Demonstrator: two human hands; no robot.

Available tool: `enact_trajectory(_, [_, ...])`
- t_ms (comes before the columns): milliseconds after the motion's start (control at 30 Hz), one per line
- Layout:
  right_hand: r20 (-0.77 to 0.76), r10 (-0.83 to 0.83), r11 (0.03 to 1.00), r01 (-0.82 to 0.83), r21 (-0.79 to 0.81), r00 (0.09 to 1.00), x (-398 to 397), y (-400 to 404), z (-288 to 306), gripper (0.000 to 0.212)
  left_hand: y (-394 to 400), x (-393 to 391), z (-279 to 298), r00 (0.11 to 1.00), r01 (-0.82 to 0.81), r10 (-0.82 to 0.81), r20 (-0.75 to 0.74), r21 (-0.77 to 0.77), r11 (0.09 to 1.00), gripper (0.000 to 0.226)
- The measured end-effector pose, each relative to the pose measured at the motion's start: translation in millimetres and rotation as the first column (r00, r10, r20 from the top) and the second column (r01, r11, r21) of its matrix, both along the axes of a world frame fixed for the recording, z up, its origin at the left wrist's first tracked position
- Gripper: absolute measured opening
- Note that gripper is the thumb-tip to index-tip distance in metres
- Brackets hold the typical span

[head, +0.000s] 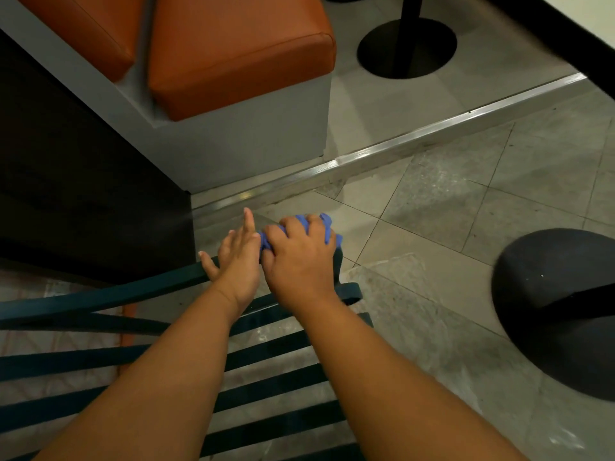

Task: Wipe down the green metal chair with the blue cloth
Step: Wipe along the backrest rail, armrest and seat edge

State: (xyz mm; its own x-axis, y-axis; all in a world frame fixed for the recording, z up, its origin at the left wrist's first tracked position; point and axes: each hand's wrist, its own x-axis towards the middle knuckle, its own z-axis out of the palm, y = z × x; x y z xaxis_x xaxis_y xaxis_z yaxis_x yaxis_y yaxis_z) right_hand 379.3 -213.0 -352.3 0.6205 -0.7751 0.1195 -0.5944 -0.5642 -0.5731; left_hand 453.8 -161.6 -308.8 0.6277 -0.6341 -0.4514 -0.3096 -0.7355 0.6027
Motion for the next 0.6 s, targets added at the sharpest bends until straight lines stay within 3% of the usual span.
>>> enact_trajectory(100, [0.184, 0.041, 0.998, -0.033, -0.047, 0.982, -18, -1, -31, 0.039, 1, 2, -1, 1.0, -0.004, 0.004, 0.002, 0.017, 1.0, 0.048])
enact_trajectory(200, [0.303, -0.095, 0.99, 0.059, 0.125, 0.948, -15, -5, -27, 0.037, -3, 2, -3, 0.993, 0.069, -0.08, 0.085, 0.121, 0.99, 0.049])
enact_trajectory(300, [0.2, -0.2, 0.967, 0.161, 0.195, 0.959, 5, 2, -6, 0.027, -11, 4, -7, 0.976, 0.074, -0.109, 0.189, 0.186, 0.98, 0.05])
enact_trajectory(433, [0.246, -0.019, 0.996, -0.002, 0.085, 0.969, -8, -16, -14, 0.022, -23, 6, -6, 0.929, 0.166, -0.206, 0.307, 0.152, 0.974, 0.049])
enact_trajectory(533, [0.286, -0.002, 0.955, -0.083, 0.286, 0.958, -23, -45, -31, 0.026, -31, 2, -11, 0.843, 0.316, -0.38, 0.38, 0.221, 0.923, 0.051])
enact_trajectory(600, [0.373, -0.14, 0.835, -0.093, 0.542, 0.917, -31, -58, -40, 0.028, -36, -2, -18, 0.745, 0.38, -0.484, 0.459, 0.305, 0.873, 0.054])
